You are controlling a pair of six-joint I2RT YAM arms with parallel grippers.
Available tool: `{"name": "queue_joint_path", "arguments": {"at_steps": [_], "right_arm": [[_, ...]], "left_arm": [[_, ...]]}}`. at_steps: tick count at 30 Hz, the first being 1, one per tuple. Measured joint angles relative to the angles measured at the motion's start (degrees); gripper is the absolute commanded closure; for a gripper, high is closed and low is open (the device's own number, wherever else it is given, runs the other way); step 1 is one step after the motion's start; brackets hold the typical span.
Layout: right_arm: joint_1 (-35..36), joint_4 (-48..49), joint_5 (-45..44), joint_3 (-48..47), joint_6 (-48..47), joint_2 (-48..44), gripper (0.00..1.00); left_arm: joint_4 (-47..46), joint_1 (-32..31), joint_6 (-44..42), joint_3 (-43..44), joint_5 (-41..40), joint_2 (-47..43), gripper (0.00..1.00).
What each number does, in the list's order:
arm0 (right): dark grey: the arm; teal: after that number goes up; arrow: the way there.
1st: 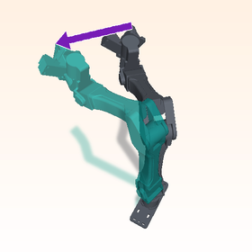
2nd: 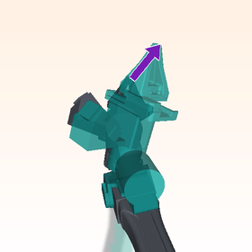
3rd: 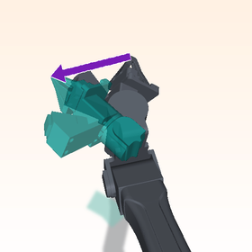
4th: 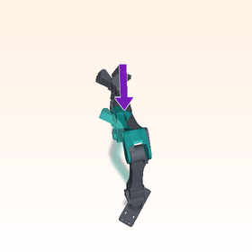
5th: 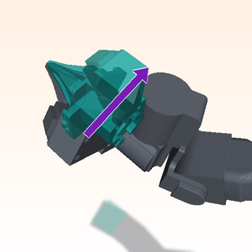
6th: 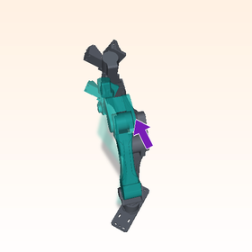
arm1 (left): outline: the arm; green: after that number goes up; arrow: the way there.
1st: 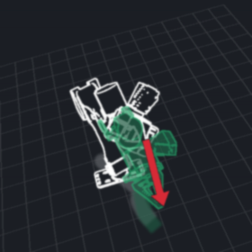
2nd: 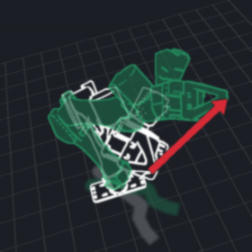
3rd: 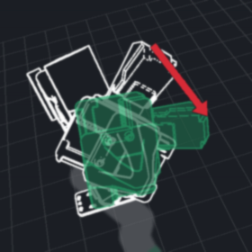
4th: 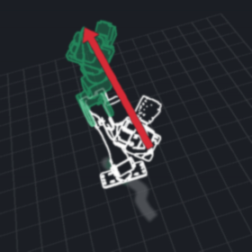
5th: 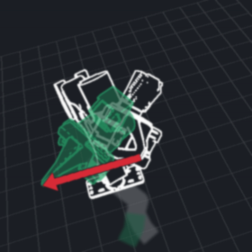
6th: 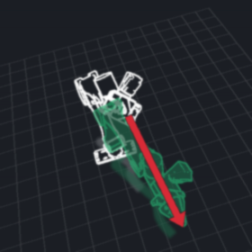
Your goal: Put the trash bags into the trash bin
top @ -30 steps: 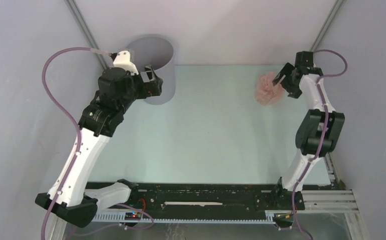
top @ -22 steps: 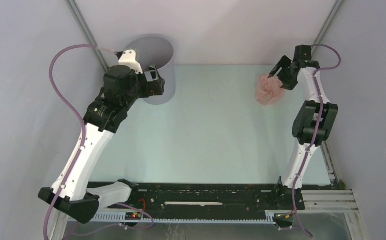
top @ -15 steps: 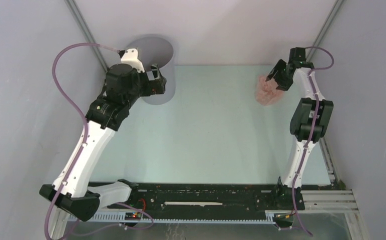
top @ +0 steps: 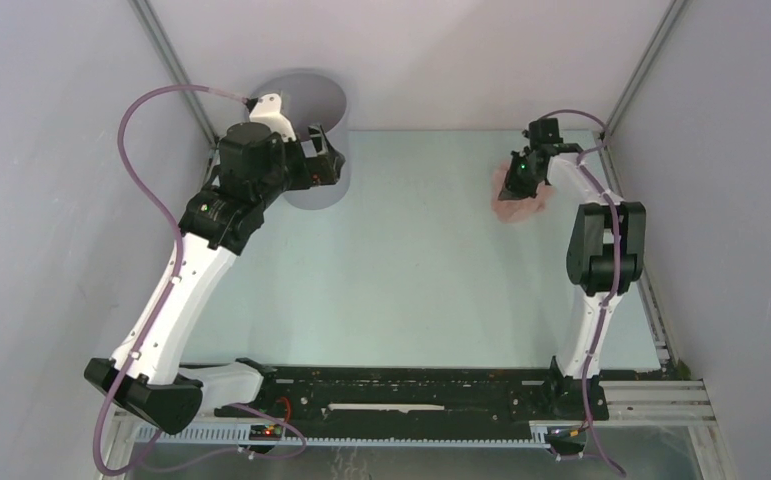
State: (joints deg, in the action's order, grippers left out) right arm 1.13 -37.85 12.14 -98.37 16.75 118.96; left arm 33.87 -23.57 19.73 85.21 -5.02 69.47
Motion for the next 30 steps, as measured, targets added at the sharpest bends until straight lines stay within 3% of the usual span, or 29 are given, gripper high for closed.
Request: {"name": "queue_joint_path", "arguments": {"at_steps": [9, 14, 18, 21, 27, 30], "right_arm": [[14.36, 0.39, 2.95, 19.39, 0.39, -18.95, 0.99], [25.97, -0.33, 4.0, 26.99, 1.33, -28.0, 0.79], [32.92, -1.99, 4.02, 29.51, 3.17, -31.67, 0.53], [37.24, -2.58, 4.31, 31.12, 4.94, -35.26, 0.39], [40.13, -5.18, 2.05, 34.01, 6.8, -47.45, 0.27], [38.25, -8.37, -2.64, 35.12, 7.26, -53.22, 0.27]], "left_arm": [[0.55, 0.0, 7.67, -0.04, 5.35, 0.0, 0.0], [0.52, -0.04, 14.95, -3.39, 10.56, -0.48, 0.0], [-0.55, -0.68, 22.51, -12.94, 15.1, -2.16, 0.0], [-0.92, -3.54, 26.95, -19.8, 16.13, -3.98, 0.0], [-3.78, -10.95, 29.44, -25.44, 16.0, -5.95, 0.01], [-5.2, -12.94, 28.68, -25.22, 15.72, -2.6, 0.01]]}}
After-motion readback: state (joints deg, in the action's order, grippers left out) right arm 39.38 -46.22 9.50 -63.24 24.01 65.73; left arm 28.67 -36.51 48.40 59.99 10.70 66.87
